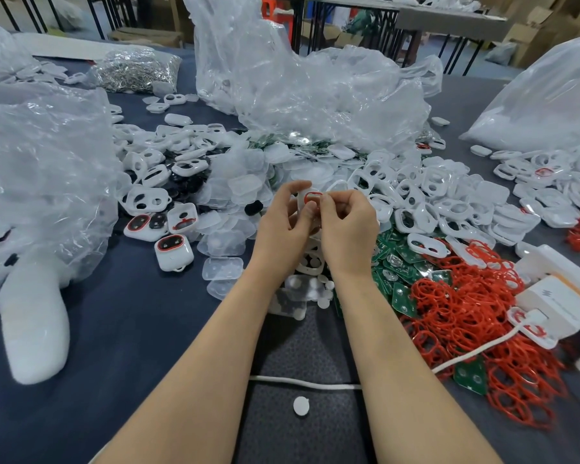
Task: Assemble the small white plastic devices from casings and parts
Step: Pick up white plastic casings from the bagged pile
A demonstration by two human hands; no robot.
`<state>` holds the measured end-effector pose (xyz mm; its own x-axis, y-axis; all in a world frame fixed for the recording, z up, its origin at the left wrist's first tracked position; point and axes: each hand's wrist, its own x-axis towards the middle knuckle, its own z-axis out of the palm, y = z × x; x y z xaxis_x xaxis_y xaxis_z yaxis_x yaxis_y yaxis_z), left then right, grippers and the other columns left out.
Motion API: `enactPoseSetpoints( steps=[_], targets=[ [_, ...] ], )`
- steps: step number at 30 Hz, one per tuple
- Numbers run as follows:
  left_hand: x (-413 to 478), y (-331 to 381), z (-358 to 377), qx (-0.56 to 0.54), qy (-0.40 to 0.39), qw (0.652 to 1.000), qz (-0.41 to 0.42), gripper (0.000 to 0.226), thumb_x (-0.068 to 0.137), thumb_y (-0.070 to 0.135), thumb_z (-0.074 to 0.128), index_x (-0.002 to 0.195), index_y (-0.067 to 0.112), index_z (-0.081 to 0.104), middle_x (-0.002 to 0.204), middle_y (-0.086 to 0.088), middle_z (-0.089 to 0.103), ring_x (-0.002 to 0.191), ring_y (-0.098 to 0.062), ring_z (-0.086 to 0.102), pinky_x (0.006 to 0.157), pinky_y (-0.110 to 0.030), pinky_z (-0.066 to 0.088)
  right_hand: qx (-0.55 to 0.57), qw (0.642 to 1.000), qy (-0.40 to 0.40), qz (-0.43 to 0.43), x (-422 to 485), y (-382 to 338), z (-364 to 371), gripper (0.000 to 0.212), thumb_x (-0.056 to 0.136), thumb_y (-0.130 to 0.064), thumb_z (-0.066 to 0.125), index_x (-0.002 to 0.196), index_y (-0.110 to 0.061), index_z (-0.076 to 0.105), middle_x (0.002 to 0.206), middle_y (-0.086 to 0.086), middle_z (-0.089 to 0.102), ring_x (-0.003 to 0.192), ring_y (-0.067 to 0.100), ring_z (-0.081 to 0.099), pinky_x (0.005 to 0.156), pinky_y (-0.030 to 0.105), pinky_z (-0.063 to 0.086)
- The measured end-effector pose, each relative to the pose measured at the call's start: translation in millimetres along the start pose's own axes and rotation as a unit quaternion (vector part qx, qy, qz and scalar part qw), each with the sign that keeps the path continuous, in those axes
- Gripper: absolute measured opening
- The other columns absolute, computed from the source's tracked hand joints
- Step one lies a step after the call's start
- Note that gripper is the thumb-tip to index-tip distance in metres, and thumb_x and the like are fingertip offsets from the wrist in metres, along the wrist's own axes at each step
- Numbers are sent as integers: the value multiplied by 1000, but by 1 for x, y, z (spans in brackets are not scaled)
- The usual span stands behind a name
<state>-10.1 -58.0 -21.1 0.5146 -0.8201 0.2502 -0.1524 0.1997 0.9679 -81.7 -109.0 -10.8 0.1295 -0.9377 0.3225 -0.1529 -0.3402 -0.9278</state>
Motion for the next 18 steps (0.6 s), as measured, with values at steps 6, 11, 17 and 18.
enactPoseSetpoints(
  steps=[6,11,17,18],
  targets=[
    [0,-1,-1,-19,9,1000,1,20,99,10,49,106,29,52,100,-9,69,79,-12,68,69,-23,53,-5,1000,-14,-8,-2,1,0,6,92,-12,59,87,-10,60,73,-11,58,65,-10,55,62,7,43],
    [3,0,-7,-83,2,996,-24,21,99,6,47,106,24,55,94,1,69,78,-3,68,70,-21,55,103,984,-86,117,6,0,-7,6,91,-14,63,86,-16,60,77,0,66,60,-1,60,55,13,46],
    [4,1,-17,-158,-47,984,-65,20,98,8,51,108,21,62,93,4,73,90,-12,69,73,-25,56,195,934,-209,216,15,-1,-21,8,93,-14,59,98,-19,65,77,1,55,50,4,41,51,17,40],
    [4,1,-17,-166,-51,982,-71,20,98,8,50,108,21,62,95,4,74,91,-13,69,73,-25,56,196,932,-212,221,16,-1,-22,9,94,-13,59,97,-18,65,78,2,54,49,4,39,50,16,39]
  ],
)
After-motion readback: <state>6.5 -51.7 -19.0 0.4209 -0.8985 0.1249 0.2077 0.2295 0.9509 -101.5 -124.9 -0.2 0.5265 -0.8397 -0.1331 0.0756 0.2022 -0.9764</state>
